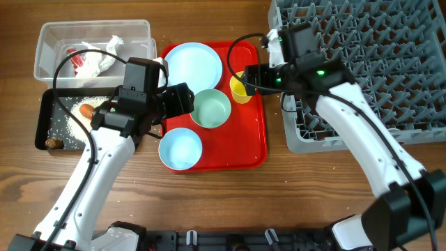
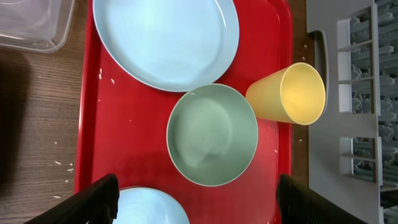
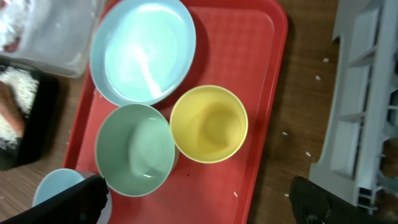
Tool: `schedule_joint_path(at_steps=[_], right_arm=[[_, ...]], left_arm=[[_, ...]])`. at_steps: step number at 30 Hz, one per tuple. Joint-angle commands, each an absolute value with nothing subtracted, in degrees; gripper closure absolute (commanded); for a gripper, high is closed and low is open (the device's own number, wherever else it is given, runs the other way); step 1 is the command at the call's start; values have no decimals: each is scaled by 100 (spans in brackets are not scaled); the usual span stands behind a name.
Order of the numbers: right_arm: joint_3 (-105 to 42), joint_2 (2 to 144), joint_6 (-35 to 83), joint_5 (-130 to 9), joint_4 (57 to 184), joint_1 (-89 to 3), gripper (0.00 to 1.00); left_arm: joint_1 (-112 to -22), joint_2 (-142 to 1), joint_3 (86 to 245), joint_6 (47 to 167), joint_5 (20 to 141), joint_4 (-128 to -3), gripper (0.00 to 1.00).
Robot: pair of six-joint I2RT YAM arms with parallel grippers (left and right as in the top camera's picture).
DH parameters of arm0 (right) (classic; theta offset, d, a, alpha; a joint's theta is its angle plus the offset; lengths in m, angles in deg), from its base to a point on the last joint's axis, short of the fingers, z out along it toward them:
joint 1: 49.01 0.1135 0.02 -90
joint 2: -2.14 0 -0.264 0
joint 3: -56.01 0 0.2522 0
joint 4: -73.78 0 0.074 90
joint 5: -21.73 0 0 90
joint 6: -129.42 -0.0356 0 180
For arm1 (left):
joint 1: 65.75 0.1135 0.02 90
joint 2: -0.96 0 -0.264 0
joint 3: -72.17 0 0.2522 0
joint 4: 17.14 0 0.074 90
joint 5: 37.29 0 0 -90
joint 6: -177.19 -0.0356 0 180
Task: Sort waste into correct bins and load items into the dishwasher rack
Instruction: 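Reach the left gripper to the yellow cup and grasp it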
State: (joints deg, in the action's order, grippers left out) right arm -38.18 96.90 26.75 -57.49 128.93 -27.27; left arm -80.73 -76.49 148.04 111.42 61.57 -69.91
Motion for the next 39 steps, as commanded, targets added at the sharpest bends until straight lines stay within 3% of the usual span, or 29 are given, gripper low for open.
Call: schedule_joint_path(at_steps=[1,5,8,23,30,36,39], right_arm=[[-3949,9919,2389,-5895,12782,-2668,4],[-3949,10149,2262,-6083,12701,-2666,5],[-3949,10444,2013,-6118,12629,-2668,16],[-3938,11187,1482,-6297,12220,-2668,36],[-4242,10297,1545,-6190,12423,-2972,27],[-4386,8844,1766,-6194,13123,-3818,19],[-4384,8625,1851,-6221,13553,-4161,19]], left_arm=[[-8130,-7630,14885,10989,6102,-6971,17],[-8130,-7630,14885,10989,6100,-6971,16],[-8130,-7632,14885,10991,6100,-6907,10],[-8130,-7758,14883,10986,6100,-6903,2],[-8130,-8154,15191,10532,6465,-5802,4],[-8576,-10648,17580,9837,6863,-6811,4],[-8803,-11398,18288,9780,6684,-7026,9]])
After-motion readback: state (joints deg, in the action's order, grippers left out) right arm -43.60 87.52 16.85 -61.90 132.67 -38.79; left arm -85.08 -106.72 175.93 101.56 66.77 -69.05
